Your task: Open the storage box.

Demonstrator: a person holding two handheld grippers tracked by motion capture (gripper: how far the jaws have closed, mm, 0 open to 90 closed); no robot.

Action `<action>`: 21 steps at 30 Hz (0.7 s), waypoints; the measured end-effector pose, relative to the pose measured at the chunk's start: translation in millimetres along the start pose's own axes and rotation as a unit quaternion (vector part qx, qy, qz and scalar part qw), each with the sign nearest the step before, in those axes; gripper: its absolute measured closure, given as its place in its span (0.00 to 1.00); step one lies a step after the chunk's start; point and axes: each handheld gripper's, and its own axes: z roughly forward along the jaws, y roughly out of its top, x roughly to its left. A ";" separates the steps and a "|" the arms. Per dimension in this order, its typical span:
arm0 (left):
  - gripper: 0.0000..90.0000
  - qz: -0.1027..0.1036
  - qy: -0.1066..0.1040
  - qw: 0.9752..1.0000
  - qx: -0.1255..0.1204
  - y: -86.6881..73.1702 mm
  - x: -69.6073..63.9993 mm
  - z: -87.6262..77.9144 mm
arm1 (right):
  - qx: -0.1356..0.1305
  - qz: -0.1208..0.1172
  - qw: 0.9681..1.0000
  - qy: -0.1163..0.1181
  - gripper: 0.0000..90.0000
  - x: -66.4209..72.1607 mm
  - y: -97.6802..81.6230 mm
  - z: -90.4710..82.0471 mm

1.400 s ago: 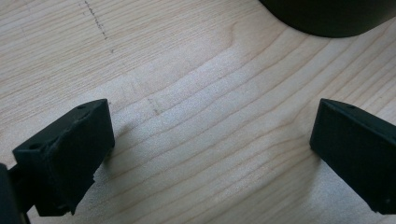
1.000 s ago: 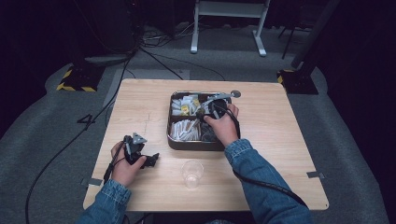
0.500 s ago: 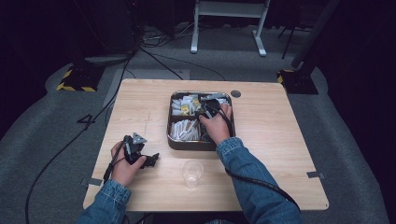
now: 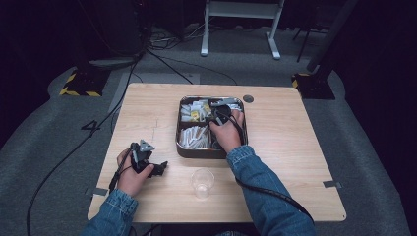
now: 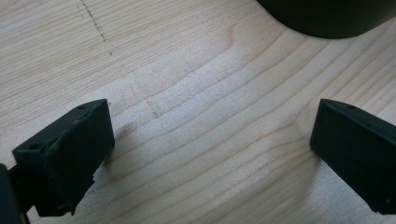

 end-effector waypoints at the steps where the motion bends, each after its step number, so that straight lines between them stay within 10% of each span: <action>1: 0.00 0.001 0.000 1.000 0.000 0.1 0.1 0.0 | 0.000 0.001 1.000 0.000 0.66 0.1 0.0 -0.1; 21: 0.00 0.002 0.001 1.000 0.000 2.4 -0.3 2.1 | -0.027 -0.001 1.000 0.005 0.66 -3.0 20.2 -29.2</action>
